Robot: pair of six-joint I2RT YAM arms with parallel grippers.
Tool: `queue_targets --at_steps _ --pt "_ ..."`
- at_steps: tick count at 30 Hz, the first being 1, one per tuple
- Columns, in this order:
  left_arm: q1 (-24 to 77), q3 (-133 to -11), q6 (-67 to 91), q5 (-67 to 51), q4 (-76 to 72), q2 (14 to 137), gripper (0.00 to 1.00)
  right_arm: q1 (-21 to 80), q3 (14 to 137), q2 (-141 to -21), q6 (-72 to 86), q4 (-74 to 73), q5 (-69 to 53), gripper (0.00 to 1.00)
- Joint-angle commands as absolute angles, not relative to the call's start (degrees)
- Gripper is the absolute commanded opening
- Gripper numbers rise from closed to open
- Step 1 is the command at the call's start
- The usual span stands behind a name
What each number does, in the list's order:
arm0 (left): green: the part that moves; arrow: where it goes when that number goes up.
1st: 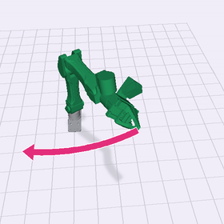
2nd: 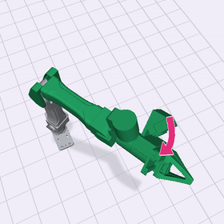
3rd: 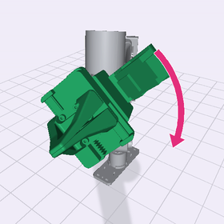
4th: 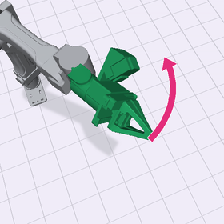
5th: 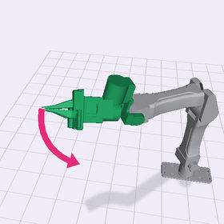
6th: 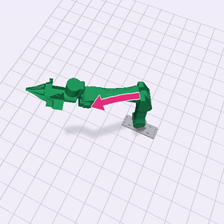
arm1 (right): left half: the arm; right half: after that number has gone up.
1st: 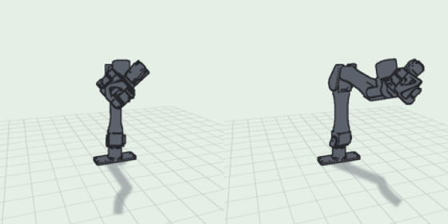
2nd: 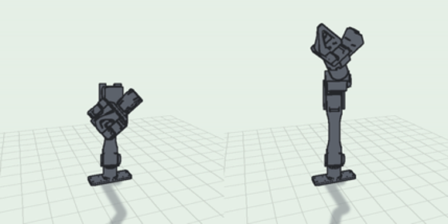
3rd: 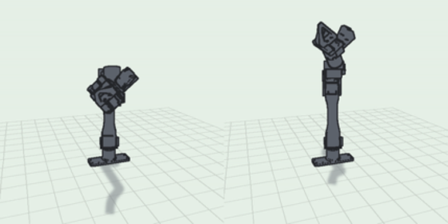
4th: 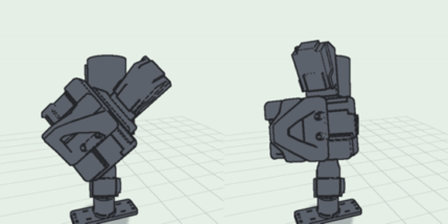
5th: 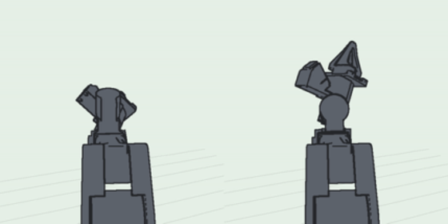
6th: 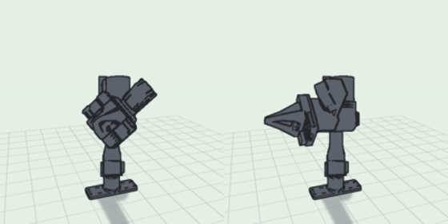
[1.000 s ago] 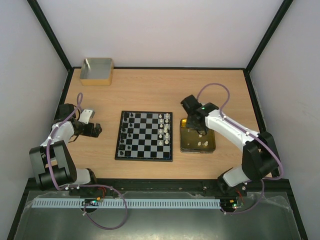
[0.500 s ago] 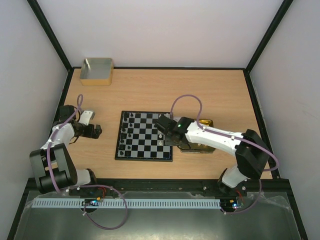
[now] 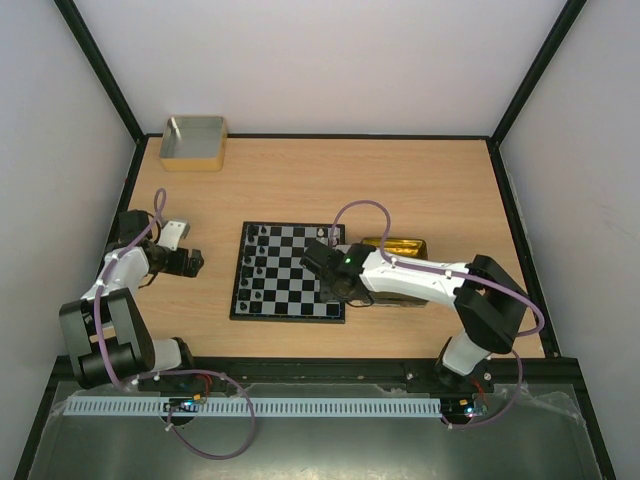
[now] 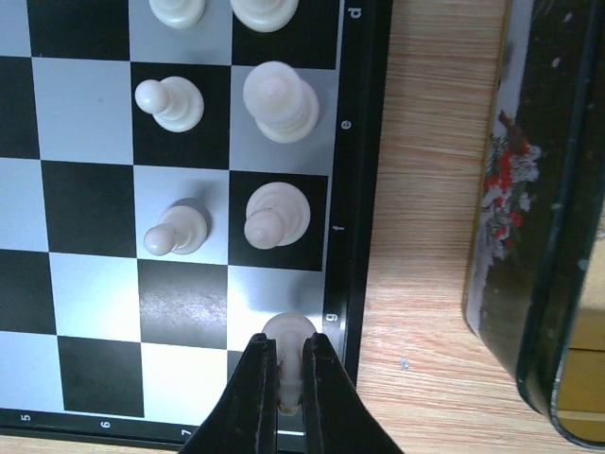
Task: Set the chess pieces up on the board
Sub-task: Place the chess piece on the chessboard.
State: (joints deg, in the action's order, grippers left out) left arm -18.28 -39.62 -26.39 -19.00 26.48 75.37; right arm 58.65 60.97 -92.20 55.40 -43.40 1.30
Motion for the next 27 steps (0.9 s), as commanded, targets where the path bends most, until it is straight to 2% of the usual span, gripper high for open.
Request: queue_targets --at_steps 1,27 --pt "-18.15 -39.38 -26.78 -18.90 27.61 74.98 0.99 59.33 61.35 -93.61 55.80 -42.32 1.16 0.02" --pt "-18.19 -38.77 -26.74 -18.98 26.98 75.15 1.00 59.50 63.25 -96.71 54.72 -42.24 0.79 0.05"
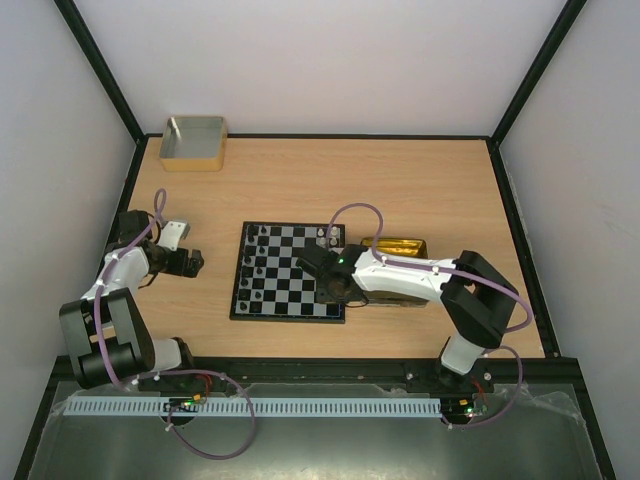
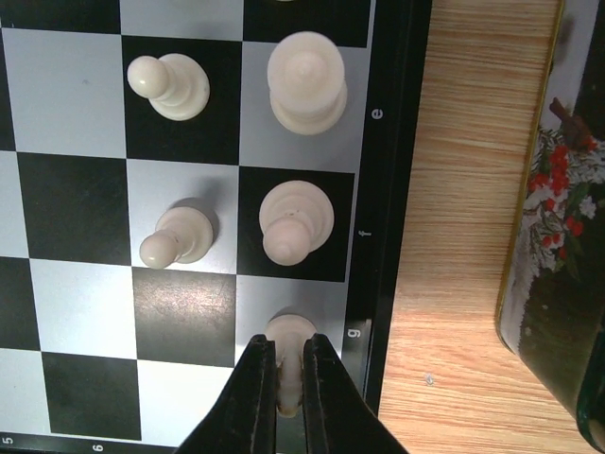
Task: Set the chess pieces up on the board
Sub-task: Place the chess piece on the chessboard.
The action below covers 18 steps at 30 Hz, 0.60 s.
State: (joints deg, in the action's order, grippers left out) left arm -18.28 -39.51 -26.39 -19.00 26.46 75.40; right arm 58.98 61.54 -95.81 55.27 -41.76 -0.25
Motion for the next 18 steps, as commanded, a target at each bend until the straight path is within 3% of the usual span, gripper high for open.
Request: queue_targets --at_steps 1,18 --pt "-18.19 -38.80 -26.72 -18.98 26.94 75.16 1.00 59.44 63.40 -96.77 54.61 -42.36 0.90 0.06" --pt "-18.18 -38.24 -26.72 -19.07 26.08 76.00 1.00 59.49 64.36 -97.30 54.39 -42.80 0.80 0.19"
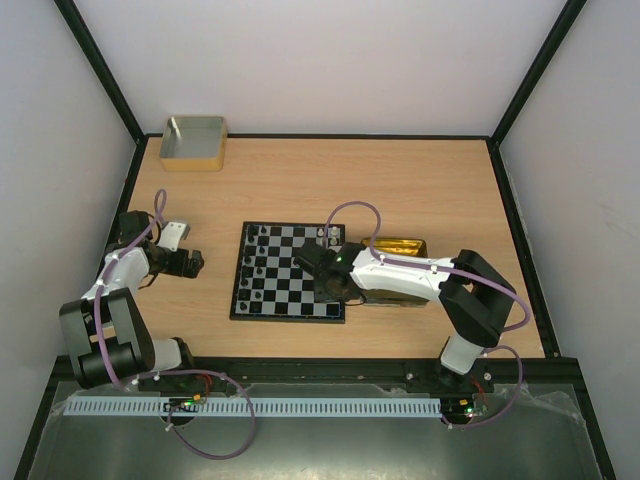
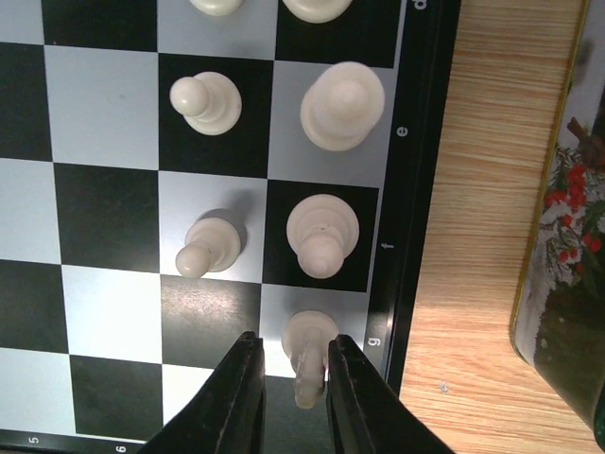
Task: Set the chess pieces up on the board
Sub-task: Place the chess piece on the chessboard.
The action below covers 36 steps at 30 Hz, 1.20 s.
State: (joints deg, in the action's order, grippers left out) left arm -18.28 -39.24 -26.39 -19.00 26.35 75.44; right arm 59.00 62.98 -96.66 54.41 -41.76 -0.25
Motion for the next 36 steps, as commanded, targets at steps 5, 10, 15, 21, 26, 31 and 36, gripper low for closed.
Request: queue_targets --at_steps 5,10,15,21,26,31,36 --pt "-18.18 -38.12 -26.72 -19.07 25.84 76.17 0.99 59.48 64.50 -96.82 54.25 -43.15 0.96 0.25" --pt "-18.19 -38.06 -26.80 -19.07 26.01 75.78 0.99 59.43 64.11 -96.32 54.07 -43.50 0.86 0.30" --pt "-18.19 -38.12 -26.79 -18.98 26.02 75.77 1.00 59.44 64.60 -95.24 53.99 -44.47 1.18 0.33" --pt "-18.18 -38.40 -26.97 -18.98 26.67 75.44 0.99 59.50 67.16 -90.13 54.10 -49.83 3.97 0.35" --pt "-18.12 -39.12 -26.98 -19.24 27.27 75.70 0.99 54.51 68.32 -84.42 52.32 -56.52 10.15 0.36" --pt "-18.13 -40.35 -26.98 -18.78 27.76 76.36 0.99 42.74 60.93 -78.28 48.63 -56.05 10.80 0.36" --pt "-18.12 -41.24 -26.95 -18.35 27.94 77.17 0.99 32.23 53.23 -75.49 45.78 -52.96 8.62 0.36"
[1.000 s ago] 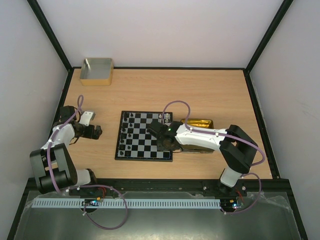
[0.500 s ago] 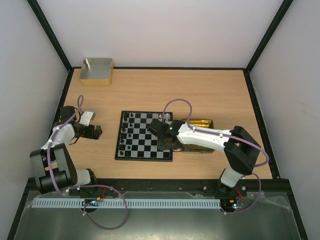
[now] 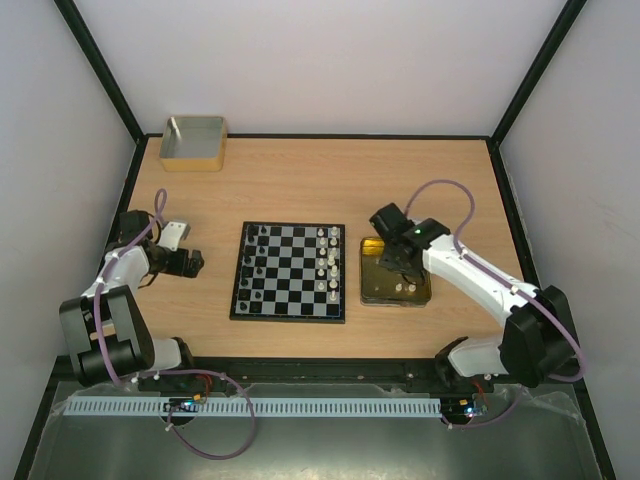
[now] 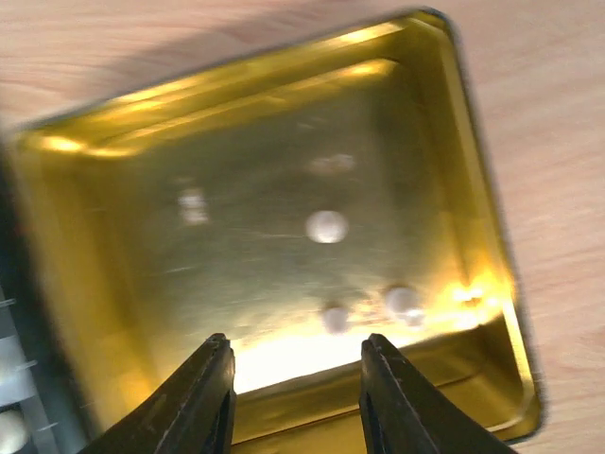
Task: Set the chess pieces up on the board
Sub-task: Pick up the chess piece from the storage box.
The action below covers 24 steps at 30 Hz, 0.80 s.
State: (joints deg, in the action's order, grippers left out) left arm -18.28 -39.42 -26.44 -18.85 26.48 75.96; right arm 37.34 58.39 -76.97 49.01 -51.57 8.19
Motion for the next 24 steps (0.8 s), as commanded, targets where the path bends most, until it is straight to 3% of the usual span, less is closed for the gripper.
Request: queue_targets --at_steps 1,11,24 --pt "-18.11 -41.49 -26.96 -18.32 27.95 77.52 1.00 31.22 51.97 -75.34 45.45 -52.39 8.35 0.36" --pt "-17.96 -42.45 -27.03 -18.12 28.03 78.75 0.99 24.83 45.74 -74.68 43.41 -48.05 5.67 0.36" --pt "-17.83 -43.14 -27.59 -17.79 28.93 77.80 0.99 23.91 42.31 -75.06 46.76 -43.79 2.11 0.35"
